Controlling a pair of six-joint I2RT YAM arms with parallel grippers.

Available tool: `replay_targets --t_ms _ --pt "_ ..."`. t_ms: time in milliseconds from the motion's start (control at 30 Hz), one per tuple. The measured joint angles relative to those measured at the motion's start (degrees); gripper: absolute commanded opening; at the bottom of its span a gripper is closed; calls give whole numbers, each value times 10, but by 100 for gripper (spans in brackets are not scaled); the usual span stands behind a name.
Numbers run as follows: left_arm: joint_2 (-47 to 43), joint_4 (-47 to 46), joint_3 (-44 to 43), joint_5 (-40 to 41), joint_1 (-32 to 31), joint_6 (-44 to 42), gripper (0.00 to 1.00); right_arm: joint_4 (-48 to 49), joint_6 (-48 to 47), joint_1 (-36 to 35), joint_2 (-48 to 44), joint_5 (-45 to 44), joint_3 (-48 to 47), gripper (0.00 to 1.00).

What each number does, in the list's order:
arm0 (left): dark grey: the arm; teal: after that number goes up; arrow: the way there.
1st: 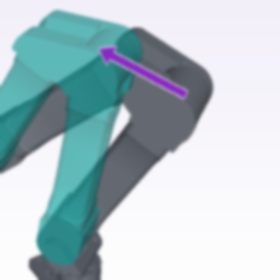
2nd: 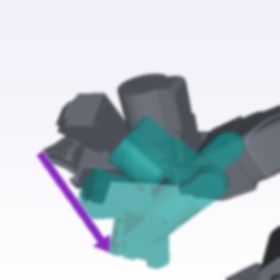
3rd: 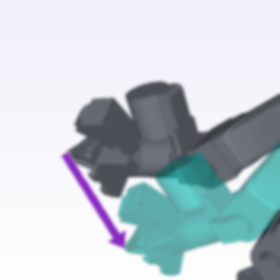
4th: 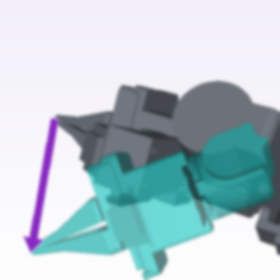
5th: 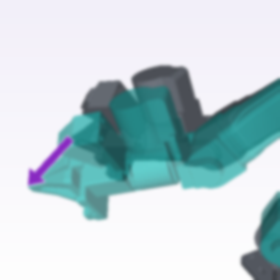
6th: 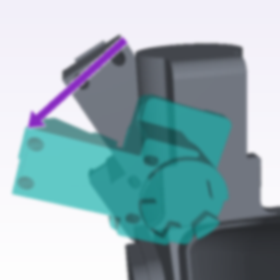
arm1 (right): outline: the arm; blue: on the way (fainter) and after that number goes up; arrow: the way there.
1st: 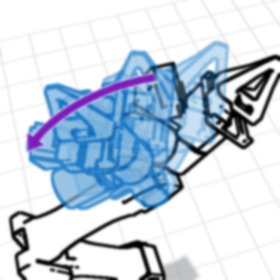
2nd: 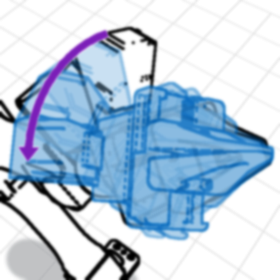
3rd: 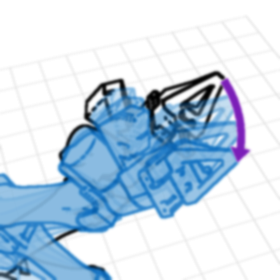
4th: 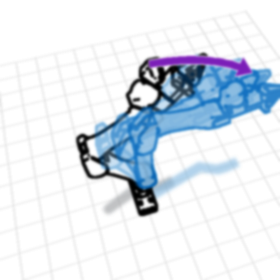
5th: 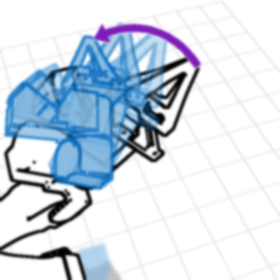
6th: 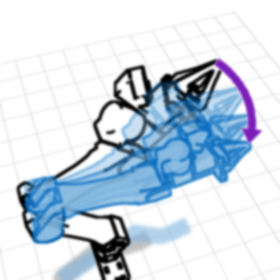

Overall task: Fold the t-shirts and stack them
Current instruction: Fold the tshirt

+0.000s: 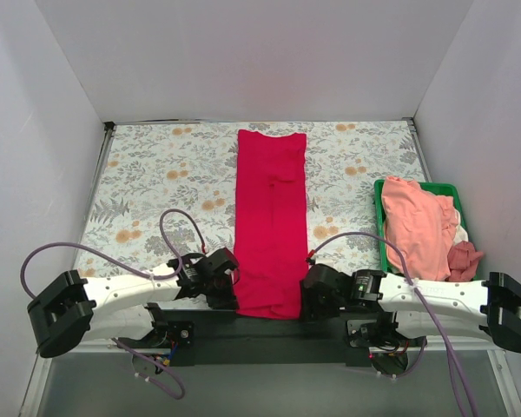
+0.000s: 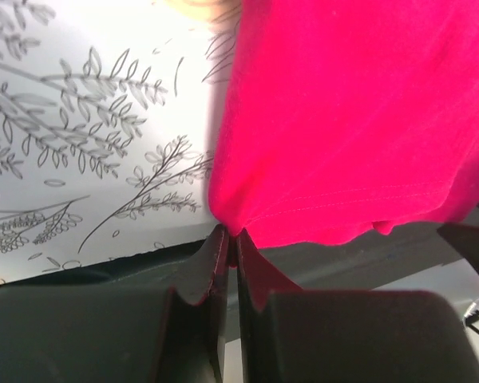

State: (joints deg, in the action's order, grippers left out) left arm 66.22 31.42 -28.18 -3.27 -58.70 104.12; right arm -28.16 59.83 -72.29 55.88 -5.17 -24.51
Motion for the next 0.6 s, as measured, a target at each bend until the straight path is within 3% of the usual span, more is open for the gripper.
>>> replay_targets --t_ms 133,200,233,600 --pt "-29 -7 24 -11 0 17 0 31 8 -1 9 2 9 37" --pt "-44 -13 37 -17 0 29 0 49 12 -2 9 5 18 8" --pt "-52 -15 43 -20 0 34 0 55 15 -3 9 5 23 1" --pt "-123 0 78 -32 -4 63 0 60 27 -43 -28 -12 38 1"
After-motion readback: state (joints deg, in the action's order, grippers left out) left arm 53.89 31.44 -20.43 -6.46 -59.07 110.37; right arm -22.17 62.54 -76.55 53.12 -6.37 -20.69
